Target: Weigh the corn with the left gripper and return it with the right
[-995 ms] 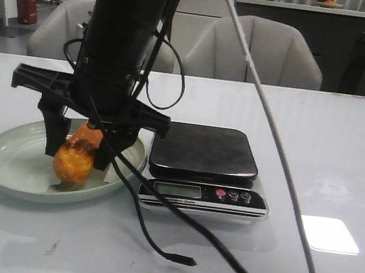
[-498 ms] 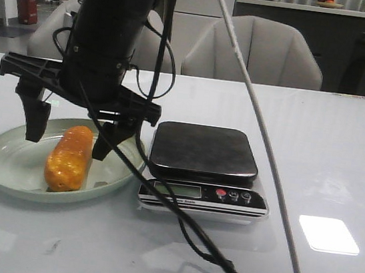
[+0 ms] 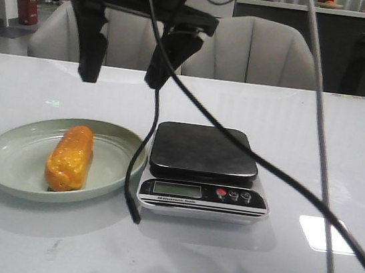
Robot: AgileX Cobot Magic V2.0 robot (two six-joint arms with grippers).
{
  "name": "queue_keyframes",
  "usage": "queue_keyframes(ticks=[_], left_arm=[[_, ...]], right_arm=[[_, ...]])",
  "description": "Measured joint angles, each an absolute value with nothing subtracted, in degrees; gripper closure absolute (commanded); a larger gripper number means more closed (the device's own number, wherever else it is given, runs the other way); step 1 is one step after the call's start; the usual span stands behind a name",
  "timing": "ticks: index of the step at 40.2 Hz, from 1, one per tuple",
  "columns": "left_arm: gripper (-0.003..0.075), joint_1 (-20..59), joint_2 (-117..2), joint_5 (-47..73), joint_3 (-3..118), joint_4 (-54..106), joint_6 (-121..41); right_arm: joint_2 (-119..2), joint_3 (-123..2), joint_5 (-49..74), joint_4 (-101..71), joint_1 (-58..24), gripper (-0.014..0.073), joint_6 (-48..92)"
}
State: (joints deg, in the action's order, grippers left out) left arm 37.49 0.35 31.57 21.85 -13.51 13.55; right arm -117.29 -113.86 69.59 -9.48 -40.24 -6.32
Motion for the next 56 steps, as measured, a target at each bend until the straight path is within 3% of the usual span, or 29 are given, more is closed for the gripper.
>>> queue_keyframes(ticks=[11,19,34,56], left_arm=[[0.0587,37.49,0.35,31.57,21.85,-13.51,13.55],[0.0587,37.49,0.35,31.57,21.85,-13.51,13.55],[0.0587,37.49,0.35,31.57,21.85,-13.51,13.55],[0.0587,37.49,0.35,31.57,21.85,-13.51,13.55]], right_arm=[[-106.96,-107.46,70.25,-9.58,-36.91,-0.0003,0.49],[-95.54,-93.75,65.60,-9.84,-32.91,-0.0003,2.59],[-69.10,-66.62,55.87,-11.60,-25.61,-0.0003,4.85],[-28.86,-38.65,42.88,-11.44,-25.26,-0.0003,5.44]])
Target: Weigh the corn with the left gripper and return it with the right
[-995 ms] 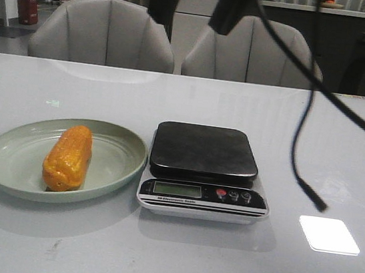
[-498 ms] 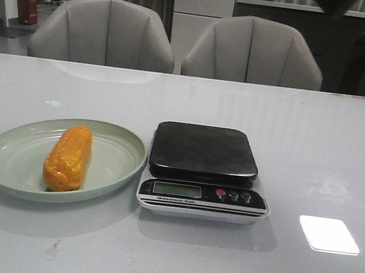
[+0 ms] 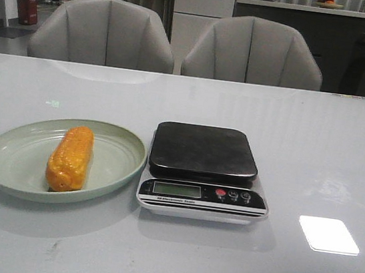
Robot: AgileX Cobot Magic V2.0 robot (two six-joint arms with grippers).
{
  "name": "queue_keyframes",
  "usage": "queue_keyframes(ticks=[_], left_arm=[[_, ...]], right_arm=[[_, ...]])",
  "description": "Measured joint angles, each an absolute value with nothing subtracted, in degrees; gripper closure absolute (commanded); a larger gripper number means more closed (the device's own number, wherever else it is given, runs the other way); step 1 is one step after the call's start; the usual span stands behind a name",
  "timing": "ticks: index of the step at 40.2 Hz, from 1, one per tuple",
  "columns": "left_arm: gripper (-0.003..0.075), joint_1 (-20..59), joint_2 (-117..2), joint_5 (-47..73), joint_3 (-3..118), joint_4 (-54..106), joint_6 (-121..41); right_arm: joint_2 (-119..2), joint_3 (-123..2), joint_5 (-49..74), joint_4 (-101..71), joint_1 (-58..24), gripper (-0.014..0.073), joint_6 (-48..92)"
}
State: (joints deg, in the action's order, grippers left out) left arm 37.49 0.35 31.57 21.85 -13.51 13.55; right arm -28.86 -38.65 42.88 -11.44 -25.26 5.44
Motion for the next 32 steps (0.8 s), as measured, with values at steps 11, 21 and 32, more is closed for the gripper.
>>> queue_keyframes(ticks=[11,21,32], left_arm=[[0.0587,37.49,0.35,31.57,21.85,-13.51,13.55],[0.0587,37.49,0.35,31.57,21.85,-13.51,13.55],[0.0587,37.49,0.35,31.57,21.85,-13.51,13.55]], right_arm=[[-9.81,-25.38,33.06,-11.44,-25.26,-0.0003,5.56],[-3.82,-12.77,18.74,-11.44,-25.26,-0.0003,5.65],[-3.82,-8.59,9.01,-11.44,-25.15,0.0039,5.65]])
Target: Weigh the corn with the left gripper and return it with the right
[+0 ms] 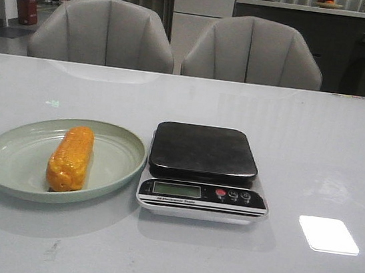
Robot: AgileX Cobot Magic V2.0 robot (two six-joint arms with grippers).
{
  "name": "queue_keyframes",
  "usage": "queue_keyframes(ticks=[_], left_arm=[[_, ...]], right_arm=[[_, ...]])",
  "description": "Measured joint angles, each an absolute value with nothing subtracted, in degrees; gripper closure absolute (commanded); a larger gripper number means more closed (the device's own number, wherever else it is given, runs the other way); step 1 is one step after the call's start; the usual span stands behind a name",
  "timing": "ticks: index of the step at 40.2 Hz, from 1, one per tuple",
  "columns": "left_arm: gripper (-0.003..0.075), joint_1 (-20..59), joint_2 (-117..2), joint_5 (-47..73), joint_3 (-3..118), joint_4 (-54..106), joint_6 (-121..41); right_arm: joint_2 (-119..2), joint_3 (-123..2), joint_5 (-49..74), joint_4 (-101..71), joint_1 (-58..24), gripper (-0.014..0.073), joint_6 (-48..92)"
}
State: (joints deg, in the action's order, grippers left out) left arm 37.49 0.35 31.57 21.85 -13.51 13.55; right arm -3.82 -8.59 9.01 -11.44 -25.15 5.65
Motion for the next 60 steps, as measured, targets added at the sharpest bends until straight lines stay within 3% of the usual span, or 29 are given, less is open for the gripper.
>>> queue_keyframes(ticks=[15,17,22,23,27,50,60], left_arm=[[0.0587,37.49,0.35,31.57,21.85,-13.51,13.55],[0.0587,37.49,0.35,31.57,21.85,-13.51,13.55],[0.0587,37.49,0.35,31.57,21.85,-13.51,13.55],[0.0587,37.49,0.35,31.57,21.85,-13.51,13.55],[0.0587,37.49,0.35,31.57,21.85,-13.51,13.55],[0.0587,37.13,0.35,31.45,20.98,-13.51,13.55],[0.0587,25.66,0.35,26.14,15.35,-12.48,13.55]], right_arm=[[-3.82,-8.47,4.73,-11.44,-25.15,0.0074,5.65],[-3.82,-8.47,4.98,-11.44,-25.15,0.0131,5.65],[-3.82,-8.47,5.10,-11.44,-25.15,0.0455,5.65],[-3.82,-8.47,5.14,-11.44,-25.15,0.0473,5.65],[-3.82,-8.47,5.61,-11.44,-25.15,0.0415,5.65],[-3.82,-8.47,6.61,-11.44,-25.15,0.0415,5.65],[-3.82,-8.47,6.61,-11.44,-25.15,0.0415,5.65]])
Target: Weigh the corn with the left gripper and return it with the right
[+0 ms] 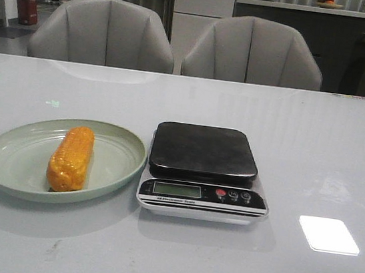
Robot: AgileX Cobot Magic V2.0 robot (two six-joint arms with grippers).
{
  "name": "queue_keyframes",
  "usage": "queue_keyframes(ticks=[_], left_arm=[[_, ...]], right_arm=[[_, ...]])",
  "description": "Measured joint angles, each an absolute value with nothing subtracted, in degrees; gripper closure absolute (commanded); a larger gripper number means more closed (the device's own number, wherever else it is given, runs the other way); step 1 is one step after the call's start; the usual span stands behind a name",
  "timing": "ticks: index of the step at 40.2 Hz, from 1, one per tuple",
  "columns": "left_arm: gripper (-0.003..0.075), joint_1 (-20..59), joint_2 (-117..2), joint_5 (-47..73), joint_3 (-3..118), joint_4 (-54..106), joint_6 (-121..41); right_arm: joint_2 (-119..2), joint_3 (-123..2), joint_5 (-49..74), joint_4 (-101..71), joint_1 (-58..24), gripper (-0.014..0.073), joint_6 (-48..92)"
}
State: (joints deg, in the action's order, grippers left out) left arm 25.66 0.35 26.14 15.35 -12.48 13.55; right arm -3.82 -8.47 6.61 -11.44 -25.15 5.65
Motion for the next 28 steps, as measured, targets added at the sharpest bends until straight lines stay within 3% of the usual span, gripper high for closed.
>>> queue_keyframes(ticks=[14,28], left_arm=[[0.0587,3.07,0.12,5.95,1.60,-6.80,13.55],[0.0587,0.00,0.34,3.63,-0.41,-6.49,12.52]], right_arm=[[-3.82,-8.47,6.61,-11.44,-25.15,0.0415,5.99],[-3.82,-8.47,6.61,-11.44,-25.15,0.0415,5.99]])
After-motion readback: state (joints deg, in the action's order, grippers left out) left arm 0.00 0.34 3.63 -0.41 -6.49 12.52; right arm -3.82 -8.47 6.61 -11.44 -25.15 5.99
